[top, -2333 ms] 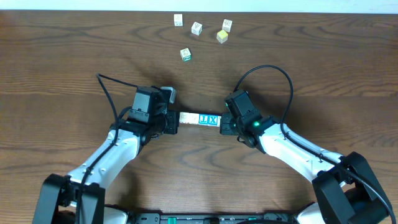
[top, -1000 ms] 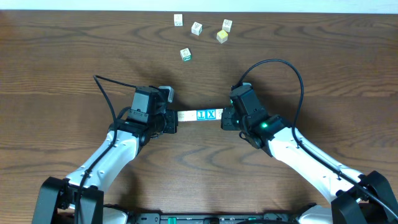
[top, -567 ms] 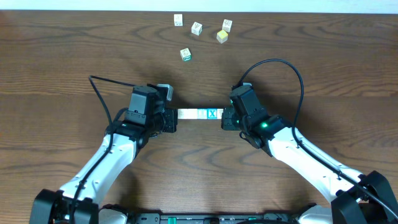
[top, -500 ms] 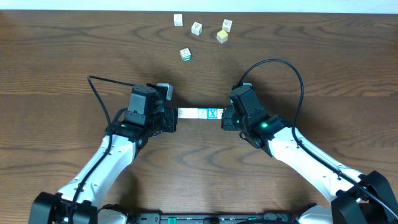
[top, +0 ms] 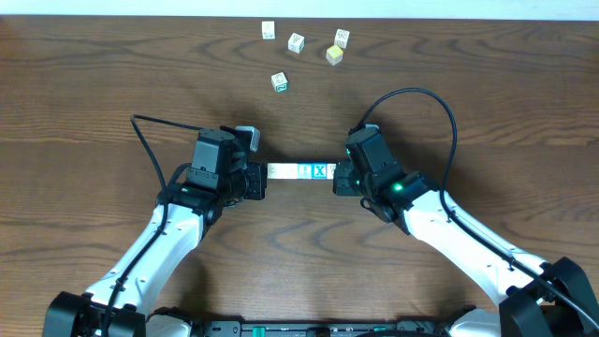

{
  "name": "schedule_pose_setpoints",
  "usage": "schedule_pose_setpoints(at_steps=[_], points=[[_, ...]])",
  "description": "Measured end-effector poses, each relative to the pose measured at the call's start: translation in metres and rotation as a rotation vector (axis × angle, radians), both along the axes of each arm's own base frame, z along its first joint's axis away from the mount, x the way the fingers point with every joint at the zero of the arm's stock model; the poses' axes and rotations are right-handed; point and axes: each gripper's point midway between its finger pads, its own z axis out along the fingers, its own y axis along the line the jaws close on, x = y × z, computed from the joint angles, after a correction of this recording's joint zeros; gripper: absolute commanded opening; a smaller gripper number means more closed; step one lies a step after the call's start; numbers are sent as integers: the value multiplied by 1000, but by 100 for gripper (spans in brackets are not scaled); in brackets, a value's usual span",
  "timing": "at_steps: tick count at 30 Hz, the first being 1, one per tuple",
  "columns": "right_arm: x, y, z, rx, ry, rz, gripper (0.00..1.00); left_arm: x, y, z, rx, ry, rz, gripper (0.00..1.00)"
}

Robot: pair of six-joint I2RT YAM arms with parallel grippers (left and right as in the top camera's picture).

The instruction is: Lift 5 blocks

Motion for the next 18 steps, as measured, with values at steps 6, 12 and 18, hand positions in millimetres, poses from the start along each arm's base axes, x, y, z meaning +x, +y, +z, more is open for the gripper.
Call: schedule_pose_setpoints(at_steps=[6,12,18], points=[[5,3,9,5,-14,3,1,1,2,0,2,3,15,7],[5,3,9,5,-14,3,1,1,2,0,-1,6,21,7],[5,3,9,4,-16,6,1,1,2,0,-1,5,21,7]])
